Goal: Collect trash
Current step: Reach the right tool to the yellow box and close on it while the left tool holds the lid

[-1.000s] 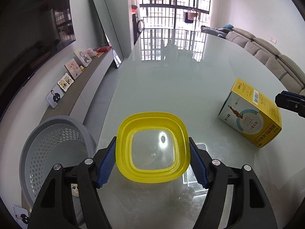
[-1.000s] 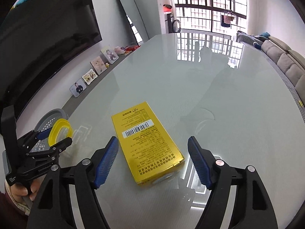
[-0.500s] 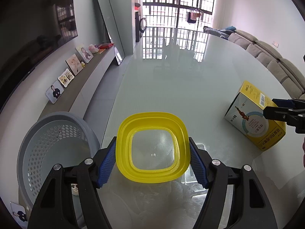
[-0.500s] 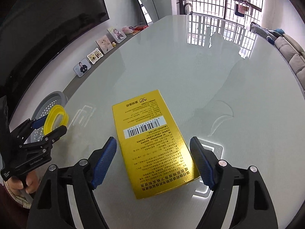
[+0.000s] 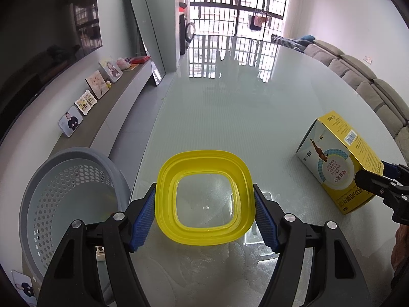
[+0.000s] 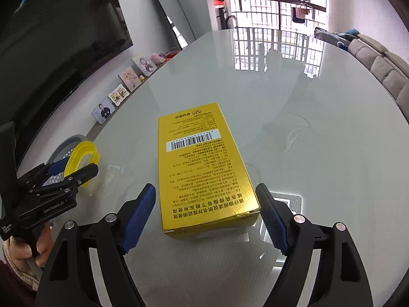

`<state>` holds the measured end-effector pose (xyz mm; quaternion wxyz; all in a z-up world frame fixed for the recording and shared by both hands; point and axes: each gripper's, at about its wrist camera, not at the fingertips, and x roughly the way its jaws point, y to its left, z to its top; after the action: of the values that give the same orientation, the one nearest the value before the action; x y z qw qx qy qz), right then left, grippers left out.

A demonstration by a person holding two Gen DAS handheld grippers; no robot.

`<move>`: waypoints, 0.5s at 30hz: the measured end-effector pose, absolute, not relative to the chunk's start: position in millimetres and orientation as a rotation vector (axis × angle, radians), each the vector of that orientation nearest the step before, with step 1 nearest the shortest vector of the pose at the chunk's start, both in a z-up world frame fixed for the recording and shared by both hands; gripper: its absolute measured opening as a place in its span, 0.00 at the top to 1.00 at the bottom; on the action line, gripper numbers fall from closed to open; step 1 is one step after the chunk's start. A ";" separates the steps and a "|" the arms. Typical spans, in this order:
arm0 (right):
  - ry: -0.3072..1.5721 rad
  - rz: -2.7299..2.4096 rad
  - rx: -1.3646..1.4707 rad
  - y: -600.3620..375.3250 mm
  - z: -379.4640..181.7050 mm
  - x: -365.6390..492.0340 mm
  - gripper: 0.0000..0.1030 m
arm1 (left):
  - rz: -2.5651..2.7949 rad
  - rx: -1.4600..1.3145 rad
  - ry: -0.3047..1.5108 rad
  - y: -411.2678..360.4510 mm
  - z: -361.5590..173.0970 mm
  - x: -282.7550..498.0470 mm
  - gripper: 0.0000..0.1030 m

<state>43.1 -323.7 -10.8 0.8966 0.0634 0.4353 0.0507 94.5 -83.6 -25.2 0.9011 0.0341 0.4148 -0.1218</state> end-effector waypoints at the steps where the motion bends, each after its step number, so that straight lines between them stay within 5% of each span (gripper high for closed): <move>1: 0.893 0.096 0.138 -324.8 -13.8 41.4 0.26 | -0.255 0.071 0.858 -84.0 -25.3 94.6 0.34; 15: 0.808 0.018 0.075 -305.7 -31.5 50.4 0.26 | -0.262 0.070 0.862 -82.9 -27.3 94.0 0.34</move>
<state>50.4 -305.7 -31.5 0.9188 0.0363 0.3931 0.0086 94.0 -82.9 -27.3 0.8997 0.0339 0.4163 -0.1265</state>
